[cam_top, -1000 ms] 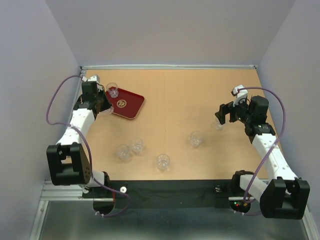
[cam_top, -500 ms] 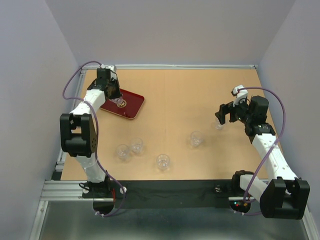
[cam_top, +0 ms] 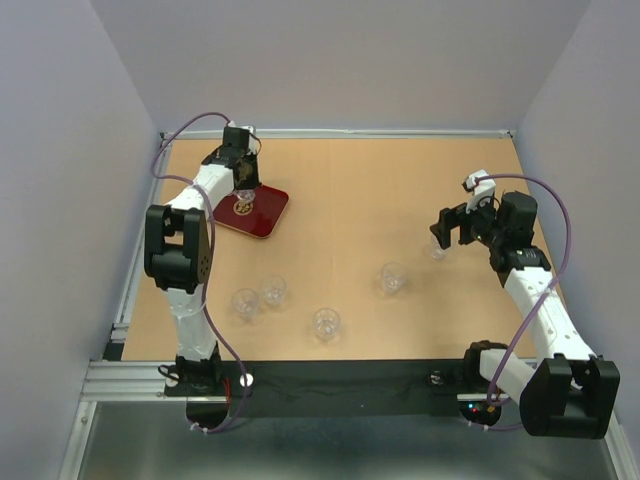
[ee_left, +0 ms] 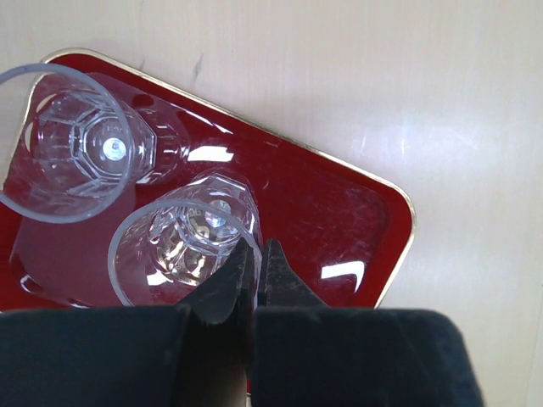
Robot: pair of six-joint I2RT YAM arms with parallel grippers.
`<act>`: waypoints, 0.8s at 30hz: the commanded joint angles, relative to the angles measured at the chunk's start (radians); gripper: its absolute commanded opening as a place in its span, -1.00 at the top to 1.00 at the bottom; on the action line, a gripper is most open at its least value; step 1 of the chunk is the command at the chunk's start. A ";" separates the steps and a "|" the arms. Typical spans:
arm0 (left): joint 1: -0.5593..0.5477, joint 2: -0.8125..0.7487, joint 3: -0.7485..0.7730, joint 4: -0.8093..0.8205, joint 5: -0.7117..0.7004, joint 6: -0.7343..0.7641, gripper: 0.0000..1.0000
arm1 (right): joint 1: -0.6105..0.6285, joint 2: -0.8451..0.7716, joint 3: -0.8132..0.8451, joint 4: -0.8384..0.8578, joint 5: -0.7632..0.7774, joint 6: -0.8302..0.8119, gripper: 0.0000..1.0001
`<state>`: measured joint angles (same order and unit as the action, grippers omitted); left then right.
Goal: Place the glasses into the tray
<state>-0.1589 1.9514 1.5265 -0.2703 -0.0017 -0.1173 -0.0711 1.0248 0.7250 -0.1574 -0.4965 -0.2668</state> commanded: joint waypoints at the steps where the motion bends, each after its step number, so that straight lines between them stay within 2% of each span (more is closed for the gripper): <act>1: -0.011 0.024 0.112 -0.033 -0.087 0.039 0.99 | -0.001 -0.009 0.028 0.015 0.003 -0.011 -1.00; 5: -0.016 0.073 0.178 -0.072 -0.115 0.050 0.81 | -0.001 -0.008 0.030 0.015 0.006 -0.011 -1.00; 9: -0.021 0.102 0.215 -0.089 -0.113 0.059 0.53 | -0.001 -0.008 0.030 0.015 0.007 -0.009 -1.00; 16: -0.024 0.110 0.239 -0.099 -0.077 0.048 0.32 | -0.001 -0.009 0.030 0.016 0.013 -0.012 -1.00; 20: -0.027 0.074 0.238 -0.102 -0.055 0.041 0.28 | -0.001 -0.011 0.030 0.015 0.009 -0.014 -1.00; 24: -0.030 -0.059 0.196 -0.067 -0.032 0.038 0.11 | -0.001 -0.014 0.022 0.015 -0.013 -0.029 -1.00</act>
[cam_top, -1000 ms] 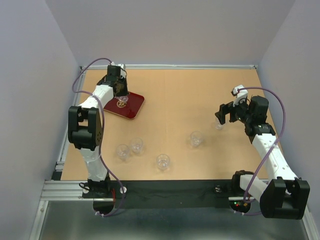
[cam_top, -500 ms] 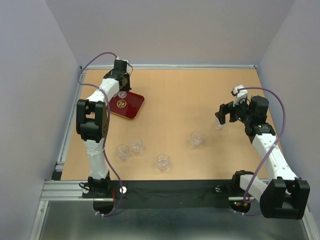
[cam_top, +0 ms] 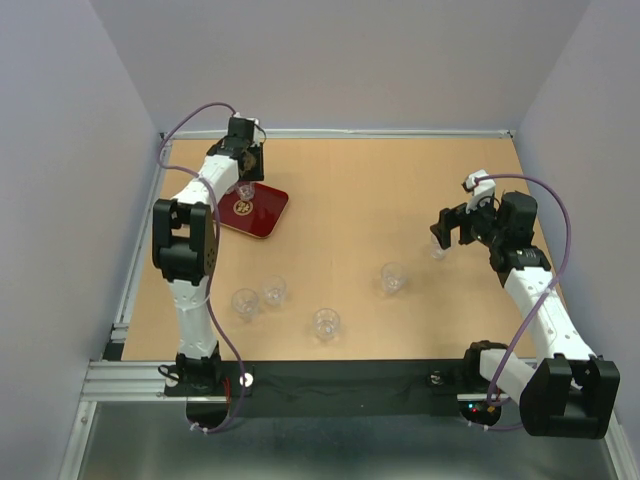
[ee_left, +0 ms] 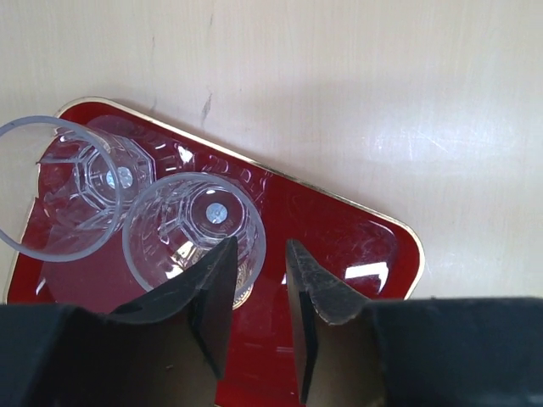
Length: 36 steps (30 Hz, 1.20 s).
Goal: Place the glasses into the tray
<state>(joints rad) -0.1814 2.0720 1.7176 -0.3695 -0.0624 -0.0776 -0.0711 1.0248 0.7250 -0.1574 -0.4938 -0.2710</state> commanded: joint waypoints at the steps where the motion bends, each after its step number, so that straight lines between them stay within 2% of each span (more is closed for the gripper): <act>1: -0.007 -0.220 -0.056 0.055 0.038 -0.004 0.08 | -0.001 -0.014 0.021 0.015 -0.017 -0.027 -1.00; 10: -0.006 -0.706 -0.487 0.245 0.032 -0.043 -0.34 | -0.002 -0.005 0.021 0.013 -0.008 -0.028 -1.00; 15: 0.005 -1.103 -0.769 0.345 -0.005 -0.056 -0.81 | -0.004 0.089 0.077 -0.013 0.081 0.013 -1.00; 18: 0.005 -1.271 -0.898 0.360 -0.022 -0.019 -0.89 | -0.006 0.164 0.137 -0.056 0.162 0.059 -0.96; 21: 0.005 -1.369 -0.984 0.354 -0.065 0.001 -0.91 | -0.027 0.257 0.195 -0.128 0.199 0.134 -0.78; 22: 0.007 -1.383 -1.006 0.351 -0.073 0.001 -0.92 | -0.035 0.286 0.238 -0.154 0.189 0.145 -0.60; 25: 0.005 -1.415 -1.003 0.354 -0.071 0.001 -0.92 | -0.050 0.357 0.283 -0.221 0.164 0.176 -0.30; 33: 0.005 -1.423 -1.003 0.359 -0.047 0.001 -0.91 | -0.050 0.428 0.312 -0.277 0.155 0.188 0.16; 36: 0.005 -1.426 -1.003 0.357 -0.043 -0.001 -0.91 | -0.050 0.440 0.314 -0.303 0.149 0.159 0.17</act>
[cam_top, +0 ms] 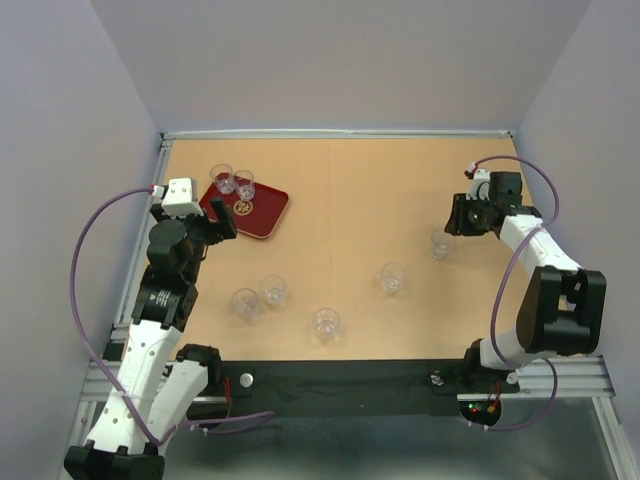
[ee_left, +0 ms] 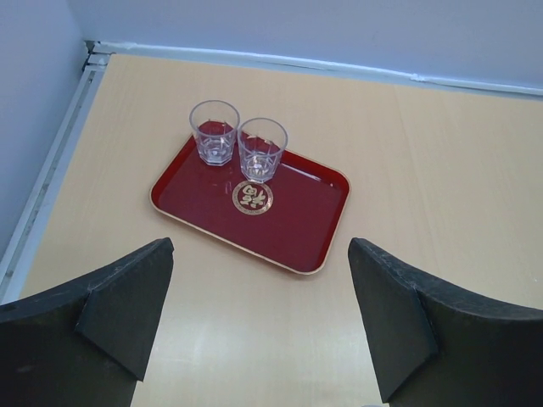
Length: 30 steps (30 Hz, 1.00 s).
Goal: Place the glasses into the tray
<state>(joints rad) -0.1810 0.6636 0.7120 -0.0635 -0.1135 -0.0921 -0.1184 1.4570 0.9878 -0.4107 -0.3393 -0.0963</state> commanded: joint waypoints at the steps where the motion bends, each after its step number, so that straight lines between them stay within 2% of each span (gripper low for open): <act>1: 0.006 -0.018 0.003 0.053 0.011 0.011 -0.91 | -0.003 0.008 0.048 -0.054 -0.006 -0.022 0.17; 9: 0.006 -0.021 0.003 0.056 0.032 0.011 -0.91 | -0.003 0.016 0.029 -0.069 0.020 -0.063 0.34; 18: 0.005 -0.042 -0.003 0.059 0.090 0.014 -0.91 | -0.003 0.063 0.035 -0.073 0.017 -0.057 0.44; 20: 0.005 -0.051 -0.005 0.083 0.109 0.012 -0.91 | -0.003 0.072 0.040 -0.074 0.011 -0.059 0.64; 23: 0.003 -0.056 -0.022 0.117 0.185 -0.007 -0.97 | -0.003 0.066 0.049 -0.076 -0.009 -0.069 0.92; 24: 0.003 -0.049 -0.028 0.132 0.254 -0.032 -0.97 | -0.003 0.057 0.054 -0.076 -0.016 -0.072 0.98; 27: 0.005 -0.010 -0.036 0.189 0.424 -0.092 -0.97 | -0.003 0.045 0.095 -0.076 -0.056 -0.072 0.99; 30: 0.003 0.100 -0.017 0.232 0.572 -0.205 -0.97 | 0.000 0.036 0.149 -0.080 -0.084 -0.069 0.99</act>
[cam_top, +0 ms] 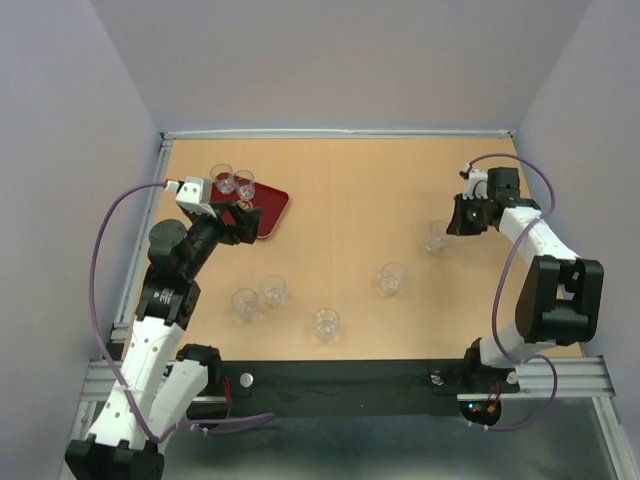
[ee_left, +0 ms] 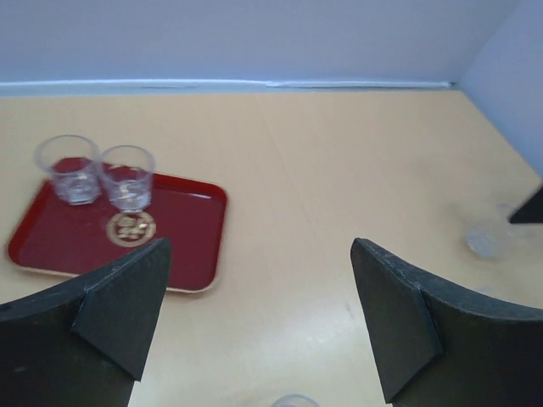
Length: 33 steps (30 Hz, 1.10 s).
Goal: Place the glasses into the tray
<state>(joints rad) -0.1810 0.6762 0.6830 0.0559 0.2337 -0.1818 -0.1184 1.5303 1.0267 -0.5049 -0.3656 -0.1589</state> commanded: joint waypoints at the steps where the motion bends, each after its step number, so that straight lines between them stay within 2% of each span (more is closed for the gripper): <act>1: 0.003 0.112 0.018 0.149 0.260 -0.192 -0.96 | 0.005 -0.035 0.139 0.011 -0.059 -0.007 0.99; 2: 0.003 0.135 0.016 0.179 0.335 -0.230 -0.94 | 0.019 -0.032 0.153 0.006 -0.050 -0.007 0.99; 3: 0.003 0.182 0.007 0.250 0.366 -0.327 -0.90 | 0.031 -0.035 0.165 0.003 -0.035 -0.010 0.99; 4: 0.002 0.204 0.007 0.289 0.390 -0.327 -0.87 | 0.045 -0.035 0.176 0.003 -0.021 -0.011 0.99; 6: -0.011 0.252 -0.003 0.344 0.424 -0.435 -0.84 | 0.101 -0.038 0.206 0.003 0.014 -0.010 0.99; 11: -0.109 0.405 0.045 0.375 0.382 -0.528 -0.75 | 0.252 -0.041 0.274 0.005 0.163 -0.025 0.99; 15: -0.185 0.492 0.079 0.366 0.282 -0.545 -0.68 | 0.451 -0.013 0.340 0.020 0.321 -0.099 0.99; 21: -0.282 0.574 0.119 0.349 0.158 -0.561 -0.60 | 0.685 0.071 0.458 0.038 0.546 -0.133 0.99; 28: -0.340 0.635 0.147 0.296 0.021 -0.607 -0.52 | 0.802 0.149 0.545 0.057 0.701 -0.148 0.99; 33: -0.367 0.658 0.179 0.262 -0.103 -0.642 -0.52 | 0.841 0.153 0.544 0.066 0.714 -0.153 0.99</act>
<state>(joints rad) -0.5301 1.3342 0.7979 0.3164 0.2535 -0.7906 0.7040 1.6997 1.5127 -0.4942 0.2813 -0.2996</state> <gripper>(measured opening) 0.762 0.051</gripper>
